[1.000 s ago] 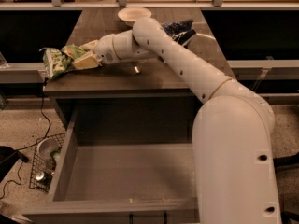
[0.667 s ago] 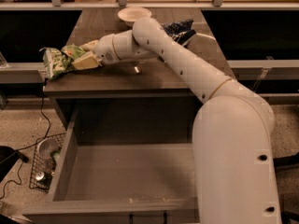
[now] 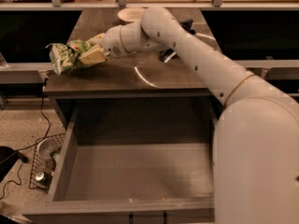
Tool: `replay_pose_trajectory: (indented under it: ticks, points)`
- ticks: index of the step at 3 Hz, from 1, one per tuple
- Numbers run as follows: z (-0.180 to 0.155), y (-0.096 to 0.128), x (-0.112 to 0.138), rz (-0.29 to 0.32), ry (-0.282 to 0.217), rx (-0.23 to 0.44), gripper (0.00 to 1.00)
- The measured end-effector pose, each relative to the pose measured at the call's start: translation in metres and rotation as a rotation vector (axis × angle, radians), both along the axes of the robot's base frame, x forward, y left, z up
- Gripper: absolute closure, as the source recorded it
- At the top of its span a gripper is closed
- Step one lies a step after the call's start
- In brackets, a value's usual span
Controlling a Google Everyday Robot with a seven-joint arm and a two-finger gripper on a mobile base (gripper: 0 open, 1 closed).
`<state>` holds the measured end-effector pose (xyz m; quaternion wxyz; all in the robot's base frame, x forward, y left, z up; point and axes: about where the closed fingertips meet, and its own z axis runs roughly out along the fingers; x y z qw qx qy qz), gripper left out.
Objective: Place green jalapeno chip bag into top drawer
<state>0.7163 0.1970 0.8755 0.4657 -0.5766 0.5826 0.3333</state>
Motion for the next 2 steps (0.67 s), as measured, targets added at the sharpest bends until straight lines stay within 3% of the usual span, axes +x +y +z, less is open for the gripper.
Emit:
replay_pose_trajectory:
  ticks: [2]
  points:
    - [0.058,-0.054,-0.049,-0.057,-0.09,-0.002,1.0]
